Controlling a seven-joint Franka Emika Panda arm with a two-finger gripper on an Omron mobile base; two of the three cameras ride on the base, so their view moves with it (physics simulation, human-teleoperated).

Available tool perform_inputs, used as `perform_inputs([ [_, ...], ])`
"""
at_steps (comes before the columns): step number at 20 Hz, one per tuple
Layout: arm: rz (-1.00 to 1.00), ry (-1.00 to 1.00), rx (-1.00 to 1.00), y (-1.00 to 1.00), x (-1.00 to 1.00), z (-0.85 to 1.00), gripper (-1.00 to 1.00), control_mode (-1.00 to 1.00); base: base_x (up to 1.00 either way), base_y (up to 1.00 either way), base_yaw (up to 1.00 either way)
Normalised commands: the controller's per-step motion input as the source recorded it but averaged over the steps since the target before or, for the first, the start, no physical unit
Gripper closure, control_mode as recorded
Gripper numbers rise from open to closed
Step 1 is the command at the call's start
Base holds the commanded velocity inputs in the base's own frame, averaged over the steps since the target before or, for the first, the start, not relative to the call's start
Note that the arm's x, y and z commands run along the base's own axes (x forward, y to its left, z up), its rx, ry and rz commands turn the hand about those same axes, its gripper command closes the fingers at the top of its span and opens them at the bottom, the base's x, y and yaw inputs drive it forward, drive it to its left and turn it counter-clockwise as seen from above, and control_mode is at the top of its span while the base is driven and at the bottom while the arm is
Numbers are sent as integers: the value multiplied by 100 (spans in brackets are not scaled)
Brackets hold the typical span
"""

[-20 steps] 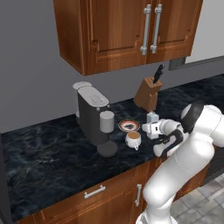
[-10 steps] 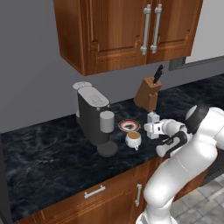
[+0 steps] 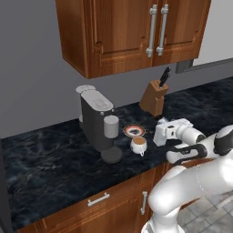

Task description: Take a sugar cube from the saucer and place it inside the coffee. Then, grab milk from the fridge and place it next to the coffee on the counter to sweeten the coffee.

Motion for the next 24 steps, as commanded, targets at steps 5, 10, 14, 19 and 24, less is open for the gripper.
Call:
perform_inputs([
  [5,0,-6,-1,0,-32,90,-100,-100,0,0,0],
  [10,0,0,0,0,-36,100,-100,-100,0,0,0],
  [14,0,7,0,0,-62,98,-100,-100,0,0,0],
  [19,0,11,0,-9,-100,70,-100,-100,0,0,0],
  [24,0,0,0,-51,-75,81,-100,-100,0,0,0],
])
